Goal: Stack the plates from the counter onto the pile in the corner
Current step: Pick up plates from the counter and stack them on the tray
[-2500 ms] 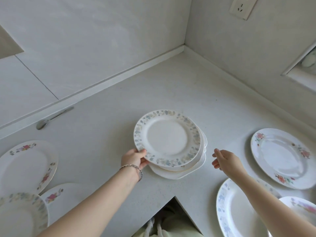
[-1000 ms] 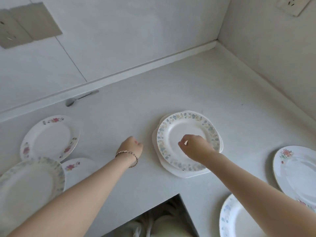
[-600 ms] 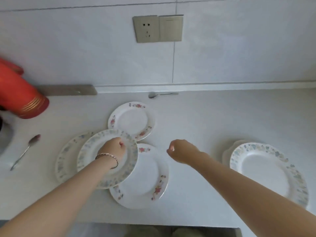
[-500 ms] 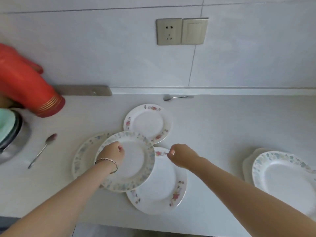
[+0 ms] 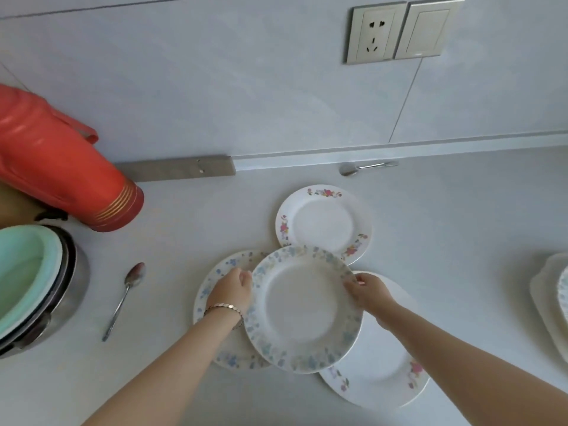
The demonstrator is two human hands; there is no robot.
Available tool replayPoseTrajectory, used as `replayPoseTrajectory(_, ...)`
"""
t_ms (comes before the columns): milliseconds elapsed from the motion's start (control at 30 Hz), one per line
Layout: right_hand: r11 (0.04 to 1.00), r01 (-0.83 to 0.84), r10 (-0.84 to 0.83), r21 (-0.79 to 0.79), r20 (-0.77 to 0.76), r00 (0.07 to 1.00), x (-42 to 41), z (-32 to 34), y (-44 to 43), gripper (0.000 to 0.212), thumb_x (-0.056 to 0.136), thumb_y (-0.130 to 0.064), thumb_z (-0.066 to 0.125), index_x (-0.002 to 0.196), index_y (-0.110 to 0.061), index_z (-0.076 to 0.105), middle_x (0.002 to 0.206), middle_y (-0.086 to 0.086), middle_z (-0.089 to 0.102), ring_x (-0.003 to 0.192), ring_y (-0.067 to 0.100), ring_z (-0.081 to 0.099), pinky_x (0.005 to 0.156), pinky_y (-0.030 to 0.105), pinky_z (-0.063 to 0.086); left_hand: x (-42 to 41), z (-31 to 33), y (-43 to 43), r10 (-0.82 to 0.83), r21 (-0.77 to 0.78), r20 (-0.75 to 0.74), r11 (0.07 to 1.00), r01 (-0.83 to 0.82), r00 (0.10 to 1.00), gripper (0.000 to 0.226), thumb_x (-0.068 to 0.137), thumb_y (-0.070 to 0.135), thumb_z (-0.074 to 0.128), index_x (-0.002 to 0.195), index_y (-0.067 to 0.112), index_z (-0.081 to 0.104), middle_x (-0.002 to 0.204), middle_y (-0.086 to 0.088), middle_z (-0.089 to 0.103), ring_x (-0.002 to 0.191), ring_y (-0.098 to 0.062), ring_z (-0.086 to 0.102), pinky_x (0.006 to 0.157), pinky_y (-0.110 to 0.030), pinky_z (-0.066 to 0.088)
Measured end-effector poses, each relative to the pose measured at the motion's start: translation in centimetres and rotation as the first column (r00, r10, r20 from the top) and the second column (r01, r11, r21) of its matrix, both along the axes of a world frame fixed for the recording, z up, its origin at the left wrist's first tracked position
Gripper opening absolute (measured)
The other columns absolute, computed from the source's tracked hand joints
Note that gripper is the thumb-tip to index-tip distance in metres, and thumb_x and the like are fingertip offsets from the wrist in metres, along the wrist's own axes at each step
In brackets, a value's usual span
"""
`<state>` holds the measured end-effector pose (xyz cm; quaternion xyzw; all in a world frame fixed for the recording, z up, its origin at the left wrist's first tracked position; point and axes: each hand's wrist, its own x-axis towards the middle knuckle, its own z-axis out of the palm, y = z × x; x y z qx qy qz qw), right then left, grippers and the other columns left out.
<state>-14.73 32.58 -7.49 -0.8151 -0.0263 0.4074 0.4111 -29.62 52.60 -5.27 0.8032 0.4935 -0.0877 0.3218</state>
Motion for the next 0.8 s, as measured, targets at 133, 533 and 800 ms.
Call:
replayPoseTrajectory(133, 0.985, 0.084, -0.080, 0.149, -0.031, 0.996, 0.2, 1.1, -1.1, 0.010, 0.086, -0.013, 0.061, 0.078, -0.017, 0.065, 0.074, 0.003, 0.066, 0.064, 0.015, 0.061, 0.054, 0.014, 0.052, 1.2, 0.4, -0.6, -0.027, 0.021, 0.032, 0.999, 0.026, 0.999, 0.042, 0.097, 0.037, 0.029, 0.087, 0.006, 0.055, 0.088, -0.017, 0.070, 0.083, -0.032, 0.067, 0.077, -0.039, 0.050)
replayPoseTrajectory(533, 0.846, 0.465, -0.483, 0.261, 0.005, 0.876, 7.6, 5.3, -20.3, 0.009, 0.084, -0.010, 0.063, 0.078, -0.013, 0.069, 0.065, 0.004, 0.067, 0.053, 0.015, 0.061, 0.054, 0.023, 0.051, 13.3, 1.8, -11.4, -0.275, 0.031, 0.038, 0.961, 0.274, 0.961, 0.031, 0.092, 0.026, 0.036, 0.085, 0.004, 0.057, 0.084, -0.015, 0.069, 0.079, -0.032, 0.067, 0.077, -0.039, 0.053)
replayPoseTrajectory(800, 0.672, 0.688, -0.721, 0.274, 0.027, 0.693, 12.4, 6.5, -35.7, 0.009, 0.085, -0.013, 0.061, 0.089, -0.010, 0.069, 0.061, 0.000, 0.066, 0.055, 0.016, 0.059, 0.058, 0.028, 0.049, 21.6, 0.6, -24.2, -0.414, -0.012, 0.003, 0.910, 0.414, 0.910, 0.024, 0.086, 0.016, 0.041, 0.063, 0.020, 0.043, 0.086, -0.013, 0.071, 0.083, -0.030, 0.069, 0.079, -0.038, 0.054)
